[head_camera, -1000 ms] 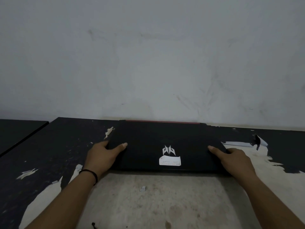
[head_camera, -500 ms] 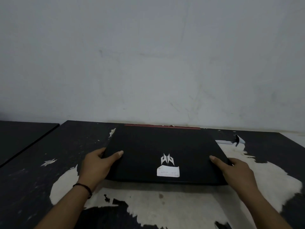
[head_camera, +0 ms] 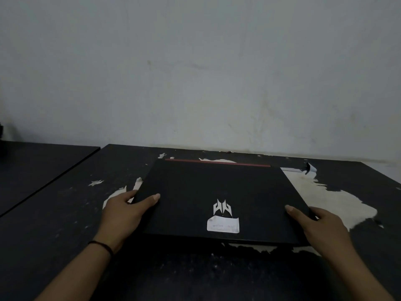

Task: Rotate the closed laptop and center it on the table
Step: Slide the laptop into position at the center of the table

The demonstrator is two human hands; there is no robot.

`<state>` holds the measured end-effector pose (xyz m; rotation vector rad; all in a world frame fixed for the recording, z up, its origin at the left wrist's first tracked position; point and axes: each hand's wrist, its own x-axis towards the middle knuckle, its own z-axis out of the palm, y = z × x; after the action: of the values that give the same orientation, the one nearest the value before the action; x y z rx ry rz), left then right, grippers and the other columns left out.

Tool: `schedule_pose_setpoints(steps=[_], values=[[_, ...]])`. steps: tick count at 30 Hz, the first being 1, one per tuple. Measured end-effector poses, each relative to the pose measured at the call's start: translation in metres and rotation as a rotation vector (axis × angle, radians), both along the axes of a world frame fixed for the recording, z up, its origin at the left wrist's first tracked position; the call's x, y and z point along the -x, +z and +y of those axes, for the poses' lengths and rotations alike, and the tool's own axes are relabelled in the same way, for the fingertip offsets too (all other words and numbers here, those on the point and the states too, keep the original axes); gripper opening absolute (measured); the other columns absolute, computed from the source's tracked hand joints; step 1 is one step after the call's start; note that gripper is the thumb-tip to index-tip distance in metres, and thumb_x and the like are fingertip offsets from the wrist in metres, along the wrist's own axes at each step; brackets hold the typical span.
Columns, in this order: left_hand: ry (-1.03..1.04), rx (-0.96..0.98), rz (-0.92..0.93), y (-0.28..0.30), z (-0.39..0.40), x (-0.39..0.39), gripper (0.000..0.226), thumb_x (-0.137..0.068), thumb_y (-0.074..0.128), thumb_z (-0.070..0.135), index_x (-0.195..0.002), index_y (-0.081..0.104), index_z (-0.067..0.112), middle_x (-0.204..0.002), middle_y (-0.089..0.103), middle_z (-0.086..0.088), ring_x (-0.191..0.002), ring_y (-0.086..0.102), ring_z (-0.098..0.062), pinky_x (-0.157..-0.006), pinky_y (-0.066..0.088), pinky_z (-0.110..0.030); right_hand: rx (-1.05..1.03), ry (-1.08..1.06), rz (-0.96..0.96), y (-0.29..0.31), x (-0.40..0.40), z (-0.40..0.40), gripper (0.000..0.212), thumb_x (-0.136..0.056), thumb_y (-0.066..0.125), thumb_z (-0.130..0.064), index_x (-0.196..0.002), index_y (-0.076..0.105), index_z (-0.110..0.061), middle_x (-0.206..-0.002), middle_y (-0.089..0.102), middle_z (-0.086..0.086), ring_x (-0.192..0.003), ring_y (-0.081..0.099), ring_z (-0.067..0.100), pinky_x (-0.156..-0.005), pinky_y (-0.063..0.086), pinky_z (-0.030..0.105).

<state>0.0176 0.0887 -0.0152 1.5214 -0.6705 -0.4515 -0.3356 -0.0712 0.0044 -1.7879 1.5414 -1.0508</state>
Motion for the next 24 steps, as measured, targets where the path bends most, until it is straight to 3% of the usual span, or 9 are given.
schedule_pose_setpoints(steps=[4, 9, 11, 15, 18, 20, 24], values=[[-0.002, 0.012, -0.035, -0.003, 0.017, 0.009, 0.022, -0.059, 0.086, 0.036, -0.077, 0.077, 0.026, -0.072, 0.077, 0.015, -0.061, 0.073, -0.008, -0.044, 0.051, -0.014, -0.049, 0.016, -0.011, -0.007, 0.004, 0.017, 0.04, -0.069, 0.064, -0.061, -0.087, 0.065, -0.025, -0.079, 0.063, -0.009, -0.076, 0.063, 0.018, -0.062, 0.048, 0.034], [-0.018, -0.032, -0.051, -0.008, 0.031, 0.013, 0.014, -0.06, 0.084, 0.039, -0.069, 0.074, 0.035, -0.07, 0.074, 0.022, -0.06, 0.072, -0.007, -0.05, 0.054, -0.021, -0.076, -0.005, -0.026, -0.016, 0.007, 0.032, 0.05, -0.07, 0.067, -0.056, -0.1, 0.067, -0.016, -0.075, 0.059, -0.013, -0.069, 0.059, 0.011, -0.056, 0.044, 0.03], [-0.024, -0.041, -0.061, -0.011, 0.035, 0.016, 0.015, -0.061, 0.083, 0.041, -0.066, 0.069, 0.037, -0.065, 0.071, 0.029, -0.059, 0.071, -0.002, -0.047, 0.052, -0.018, -0.098, -0.016, -0.029, -0.018, 0.009, 0.034, 0.055, -0.069, 0.068, -0.056, -0.104, 0.066, -0.014, -0.076, 0.059, -0.013, -0.069, 0.059, 0.011, -0.056, 0.045, 0.03], [-0.018, -0.059, -0.07, -0.012, 0.04, 0.02, 0.016, -0.061, 0.083, 0.04, -0.072, 0.072, 0.035, -0.068, 0.074, 0.023, -0.059, 0.071, -0.004, -0.045, 0.051, -0.014, -0.119, -0.017, -0.017, -0.016, 0.01, 0.038, 0.058, -0.067, 0.068, -0.058, -0.106, 0.066, -0.015, -0.076, 0.057, -0.016, -0.07, 0.06, 0.011, -0.056, 0.045, 0.03], [0.011, -0.071, -0.083, -0.012, 0.041, 0.02, 0.021, -0.058, 0.083, 0.045, -0.071, 0.067, 0.04, -0.068, 0.074, 0.016, -0.062, 0.071, -0.007, -0.051, 0.052, -0.02, -0.113, -0.029, 0.013, -0.017, 0.01, 0.038, 0.06, -0.068, 0.066, -0.06, -0.108, 0.065, -0.015, -0.079, 0.058, -0.012, -0.07, 0.057, 0.009, -0.055, 0.043, 0.028], [0.029, -0.081, -0.089, -0.013, 0.041, 0.02, 0.019, -0.058, 0.083, 0.045, -0.063, 0.065, 0.045, -0.068, 0.07, 0.022, -0.064, 0.069, -0.006, -0.054, 0.052, -0.021, -0.125, -0.039, 0.022, -0.019, 0.01, 0.038, 0.064, -0.067, 0.065, -0.062, -0.11, 0.065, -0.015, -0.087, 0.059, -0.008, -0.074, 0.057, 0.013, -0.06, 0.044, 0.031], [0.017, -0.12, -0.148, -0.005, 0.043, 0.026, 0.026, -0.062, 0.079, 0.048, -0.052, 0.06, 0.063, -0.056, 0.062, 0.04, -0.066, 0.065, 0.0, -0.052, 0.047, -0.018, -0.15, -0.02, 0.013, -0.017, 0.009, 0.039, 0.058, -0.067, 0.065, -0.061, -0.103, 0.067, -0.017, -0.08, 0.061, -0.015, -0.073, 0.061, 0.011, -0.057, 0.046, 0.029]])
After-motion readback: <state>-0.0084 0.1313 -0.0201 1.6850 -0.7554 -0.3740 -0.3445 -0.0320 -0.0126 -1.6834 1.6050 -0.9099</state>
